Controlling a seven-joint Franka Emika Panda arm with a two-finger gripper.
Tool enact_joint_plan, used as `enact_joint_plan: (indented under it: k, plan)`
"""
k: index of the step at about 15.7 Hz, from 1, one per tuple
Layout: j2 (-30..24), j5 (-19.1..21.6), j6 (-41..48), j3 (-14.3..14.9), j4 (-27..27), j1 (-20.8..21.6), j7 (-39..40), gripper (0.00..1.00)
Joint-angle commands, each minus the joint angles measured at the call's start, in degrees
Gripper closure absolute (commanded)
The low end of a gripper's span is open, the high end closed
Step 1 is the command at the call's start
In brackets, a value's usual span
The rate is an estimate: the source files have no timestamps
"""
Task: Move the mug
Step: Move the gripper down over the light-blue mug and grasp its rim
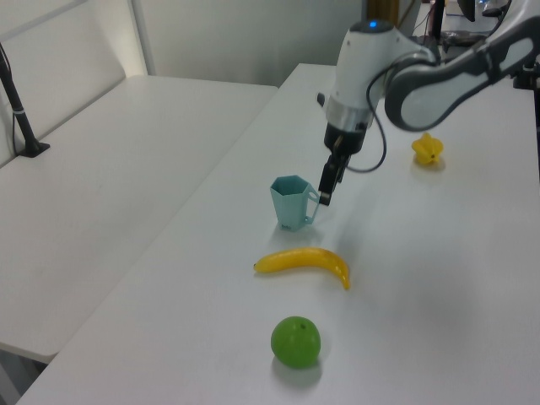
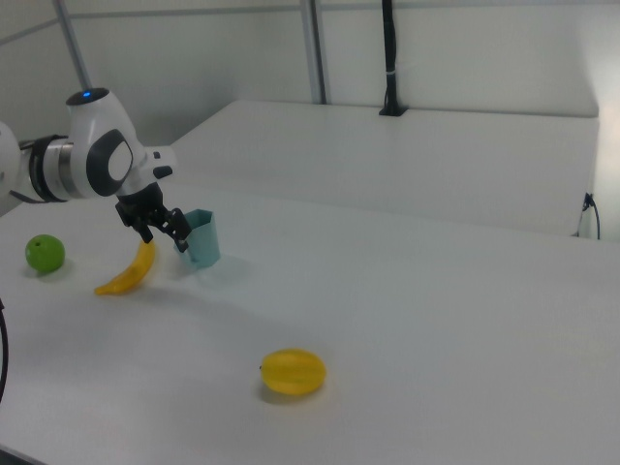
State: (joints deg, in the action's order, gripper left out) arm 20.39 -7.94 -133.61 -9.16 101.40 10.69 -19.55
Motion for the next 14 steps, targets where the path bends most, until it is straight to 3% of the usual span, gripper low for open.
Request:
enact_joint_plan:
  k: [1, 4, 9, 11, 14]
  plan:
    - [3.86, -7.59, -5.42, 0.54, -0.68, 1.00, -9.08, 0.21]
    - [5.10, -9.02, -8.07, 0.54, -0.77, 0.91, -10.07, 0.40]
    - [5.19, -9.29, -9.22, 0.72, -0.77, 0.91, -9.98, 0.85]
    - [5.02, -9.55, -9.22, 0.72, -0.77, 0.91, -9.89, 0.94]
    - [2.48, -10.87, -7.99, 0.72, 0.72, 0.29, -9.72, 0.99]
